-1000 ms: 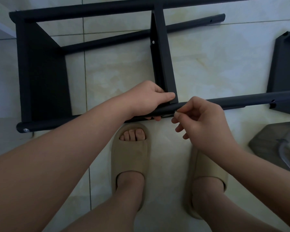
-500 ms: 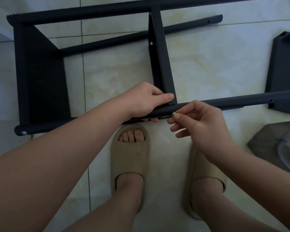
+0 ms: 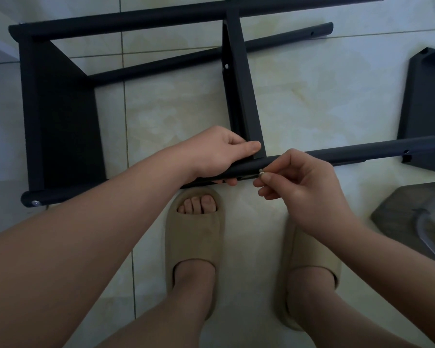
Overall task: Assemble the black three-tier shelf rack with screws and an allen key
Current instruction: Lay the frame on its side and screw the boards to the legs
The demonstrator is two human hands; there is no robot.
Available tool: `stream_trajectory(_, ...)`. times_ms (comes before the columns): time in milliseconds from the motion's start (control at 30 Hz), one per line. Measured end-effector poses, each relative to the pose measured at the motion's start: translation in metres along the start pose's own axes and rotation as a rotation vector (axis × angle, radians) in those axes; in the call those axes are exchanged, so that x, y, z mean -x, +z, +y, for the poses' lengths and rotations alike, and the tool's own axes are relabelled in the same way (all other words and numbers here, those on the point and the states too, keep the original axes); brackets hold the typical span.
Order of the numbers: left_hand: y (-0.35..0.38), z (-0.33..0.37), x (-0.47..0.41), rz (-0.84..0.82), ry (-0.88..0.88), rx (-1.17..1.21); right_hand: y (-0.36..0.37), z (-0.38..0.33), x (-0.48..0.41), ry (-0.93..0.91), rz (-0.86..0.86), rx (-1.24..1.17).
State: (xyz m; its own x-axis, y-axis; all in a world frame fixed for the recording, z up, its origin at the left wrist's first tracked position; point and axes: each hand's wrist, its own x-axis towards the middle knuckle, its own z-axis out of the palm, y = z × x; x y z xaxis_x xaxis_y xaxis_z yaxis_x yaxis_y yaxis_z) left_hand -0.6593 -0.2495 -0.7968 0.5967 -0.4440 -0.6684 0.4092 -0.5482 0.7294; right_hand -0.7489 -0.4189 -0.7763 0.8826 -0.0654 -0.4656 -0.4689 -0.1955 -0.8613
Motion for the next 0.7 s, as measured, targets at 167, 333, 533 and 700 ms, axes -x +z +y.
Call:
stream_trajectory(167, -0.0013, -0.0002, -0.0007, -0.002, 0.004, 0.043, 0.0018, 0.0016, -0.0012, 0.005, 0.022, 0.022)
stream_trajectory(333, -0.0029, -0.0008, -0.0016, -0.018, -0.005, 0.055, 0.0022, 0.0048, 0.0, -0.024, 0.02, 0.029)
stream_trajectory(533, -0.0037, -0.0019, -0.004, -0.033, -0.011, 0.068, 0.002, 0.0062, -0.0001, -0.039, 0.032, 0.086)
stream_trajectory(700, -0.0021, -0.0009, -0.0042, -0.025, -0.011, 0.076, 0.0028, 0.0058, -0.0018, -0.034, 0.07, 0.182)
